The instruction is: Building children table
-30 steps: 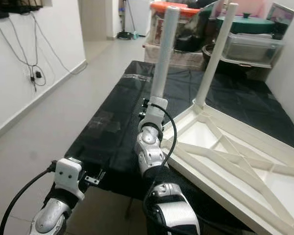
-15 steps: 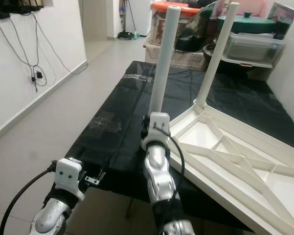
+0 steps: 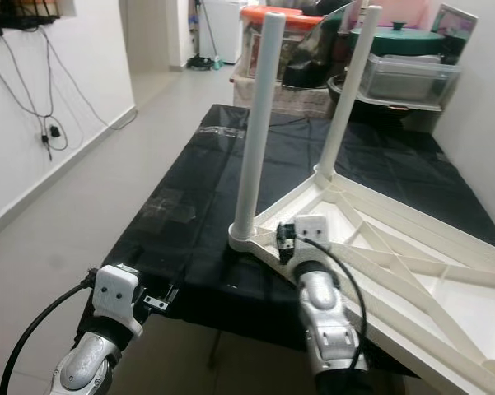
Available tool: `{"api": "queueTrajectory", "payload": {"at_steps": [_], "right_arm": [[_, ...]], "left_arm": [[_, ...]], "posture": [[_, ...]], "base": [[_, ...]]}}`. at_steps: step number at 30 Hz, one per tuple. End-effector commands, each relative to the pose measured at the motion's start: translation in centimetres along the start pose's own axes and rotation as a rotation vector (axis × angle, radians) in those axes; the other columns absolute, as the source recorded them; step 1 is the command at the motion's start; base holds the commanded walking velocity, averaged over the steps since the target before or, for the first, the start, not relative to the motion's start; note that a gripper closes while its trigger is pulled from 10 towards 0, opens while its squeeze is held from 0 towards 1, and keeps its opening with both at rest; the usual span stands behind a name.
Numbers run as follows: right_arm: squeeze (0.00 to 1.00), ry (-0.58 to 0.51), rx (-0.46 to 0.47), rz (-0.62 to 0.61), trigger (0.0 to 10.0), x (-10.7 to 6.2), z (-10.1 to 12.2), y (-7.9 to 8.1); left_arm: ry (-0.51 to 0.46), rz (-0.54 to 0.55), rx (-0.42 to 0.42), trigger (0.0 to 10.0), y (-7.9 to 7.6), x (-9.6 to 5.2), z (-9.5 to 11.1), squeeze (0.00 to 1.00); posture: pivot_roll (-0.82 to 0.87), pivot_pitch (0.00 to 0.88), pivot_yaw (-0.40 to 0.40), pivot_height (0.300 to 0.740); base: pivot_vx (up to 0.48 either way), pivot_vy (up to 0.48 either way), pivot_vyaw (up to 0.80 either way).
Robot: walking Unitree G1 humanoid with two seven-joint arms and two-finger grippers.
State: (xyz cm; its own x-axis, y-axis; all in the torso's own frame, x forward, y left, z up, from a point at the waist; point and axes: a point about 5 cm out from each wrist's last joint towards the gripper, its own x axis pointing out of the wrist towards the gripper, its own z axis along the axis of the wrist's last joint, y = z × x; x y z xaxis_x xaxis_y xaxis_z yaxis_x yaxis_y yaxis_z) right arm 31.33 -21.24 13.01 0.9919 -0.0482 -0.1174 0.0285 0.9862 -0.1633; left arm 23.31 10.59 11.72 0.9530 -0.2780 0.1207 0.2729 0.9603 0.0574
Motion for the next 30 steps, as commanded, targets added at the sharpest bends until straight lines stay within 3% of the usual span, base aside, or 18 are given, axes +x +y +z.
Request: {"api": "queueTrajectory", "payload": {"at_steps": [1,5,6,8,12,16,18,21,25,30], "right_arm": [[0.00,0.088,0.023,0.016,10.0,0.3,-0.7,-1.6],[0.00,0.224,-0.051,0.242,10.0,2.0,1.0,-4.2],[0.00,0.224,-0.051,0.242,10.0,2.0,1.0,-4.2],[0.00,0.320,-0.117,0.376,10.0,2.7,2.4,-5.9],[0.00,0.378,-0.170,0.508,10.0,3.3,4.1,-7.5],[0.00,0.381,-0.196,0.547,10.0,3.3,4.4,-7.7],[0.00,0.450,-0.258,0.679,10.0,3.1,4.5,-7.8],[0.00,0.497,-0.286,0.722,10.0,3.0,4.2,-7.8],[0.00,0.663,-0.384,0.909,10.0,1.9,2.2,-7.3],[0.00,0.699,-0.417,0.967,10.0,1.4,1.7,-7.2]], "left_arm": [[0.035,0.002,-0.016,10.0,0.0,-0.2,-0.7,0.00],[0.037,-0.003,-0.020,10.0,-0.1,-0.3,-0.7,0.00],[0.037,-0.003,-0.020,10.0,-0.1,-0.3,-0.7,0.00],[0.037,-0.010,-0.023,10.0,-0.2,-0.3,-0.6,0.00],[0.036,-0.010,-0.026,10.0,-0.4,-0.4,-0.6,0.00],[0.036,-0.009,-0.026,10.0,-0.4,-0.4,-0.5,0.00],[0.034,-0.006,-0.026,10.0,-0.5,-0.5,-0.4,0.00],[0.032,-0.006,-0.027,10.0,-0.5,-0.6,-0.3,0.00],[0.031,0.003,-0.032,10.0,-0.6,-0.9,0.0,0.00],[0.032,0.002,-0.035,10.0,-0.6,-0.9,0.1,0.00]], "posture": [[0.07,0.000,-0.044,0.740],[0.05,0.000,-0.034,0.740],[0.05,0.000,-0.034,0.740],[0.05,0.000,-0.043,0.740],[0.06,0.000,-0.051,0.740],[0.06,0.000,-0.051,0.740],[0.06,0.000,-0.055,0.740],[0.06,0.000,-0.057,0.740],[0.06,0.000,-0.057,0.740],[0.06,0.000,-0.056,0.740]], "base": [[0.000,0.000,0.00],[0.000,0.000,0.00],[0.000,0.000,0.00],[0.000,0.000,0.00],[0.000,0.000,0.00],[0.000,0.000,0.00],[0.000,0.000,0.00],[0.000,0.000,0.00],[0.000,0.000,0.00],[0.000,0.000,0.00]]}}
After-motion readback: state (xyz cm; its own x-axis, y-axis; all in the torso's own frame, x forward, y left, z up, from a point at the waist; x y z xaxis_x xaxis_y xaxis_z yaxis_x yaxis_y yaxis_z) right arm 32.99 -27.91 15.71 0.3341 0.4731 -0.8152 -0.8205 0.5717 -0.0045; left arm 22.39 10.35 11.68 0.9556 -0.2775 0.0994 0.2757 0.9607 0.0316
